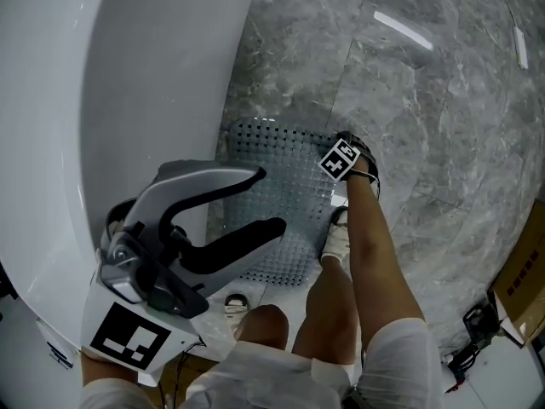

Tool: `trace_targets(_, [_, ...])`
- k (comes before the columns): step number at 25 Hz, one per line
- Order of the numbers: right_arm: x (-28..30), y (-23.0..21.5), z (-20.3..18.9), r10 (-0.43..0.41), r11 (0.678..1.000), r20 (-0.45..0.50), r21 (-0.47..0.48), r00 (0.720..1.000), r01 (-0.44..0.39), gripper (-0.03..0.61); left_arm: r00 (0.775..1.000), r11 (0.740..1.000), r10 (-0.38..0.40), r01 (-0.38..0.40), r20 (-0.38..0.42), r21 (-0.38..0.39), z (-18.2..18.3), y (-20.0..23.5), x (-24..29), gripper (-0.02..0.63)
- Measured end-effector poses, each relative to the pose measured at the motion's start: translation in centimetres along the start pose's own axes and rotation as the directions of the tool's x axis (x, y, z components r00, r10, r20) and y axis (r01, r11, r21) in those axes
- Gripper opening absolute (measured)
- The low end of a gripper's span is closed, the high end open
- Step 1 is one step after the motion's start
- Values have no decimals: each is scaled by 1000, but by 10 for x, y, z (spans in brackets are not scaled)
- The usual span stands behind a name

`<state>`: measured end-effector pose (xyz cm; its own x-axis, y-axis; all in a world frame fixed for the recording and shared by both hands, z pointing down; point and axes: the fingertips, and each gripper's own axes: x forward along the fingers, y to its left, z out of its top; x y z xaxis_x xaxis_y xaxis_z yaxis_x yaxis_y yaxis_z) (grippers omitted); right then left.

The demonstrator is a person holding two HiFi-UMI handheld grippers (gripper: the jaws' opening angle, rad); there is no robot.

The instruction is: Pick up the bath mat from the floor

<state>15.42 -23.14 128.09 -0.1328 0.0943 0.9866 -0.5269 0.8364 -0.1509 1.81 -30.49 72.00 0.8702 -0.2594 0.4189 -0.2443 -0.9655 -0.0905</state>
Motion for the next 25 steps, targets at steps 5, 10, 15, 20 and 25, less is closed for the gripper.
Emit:
trace_targets(5, [-1,-3,-1,-45,999,-14,23,999,46,326,1000,1000,-9,9,-3,14,1,-5,1,202])
trace_targets(10, [-1,29,4,21,1000,-6,19,1000,-21,79,1000,1000,-2,2,-8,28,-3,-2,2,202])
trace_targets(15, [-29,56,16,82,994,6,65,997,-83,57,1000,999,8,-9,6,32,-3,3,-1,202])
trace_targets(20, [-85,89,23,155,984,19,87,988,-156,52,999,1000,27,-28,22,14,0,3,-2,201])
trace_targets(25, [-153,135,27,205,971,35,115,978,-208,49,999,998,32,-31,37,-46,-3,-1,-1,195])
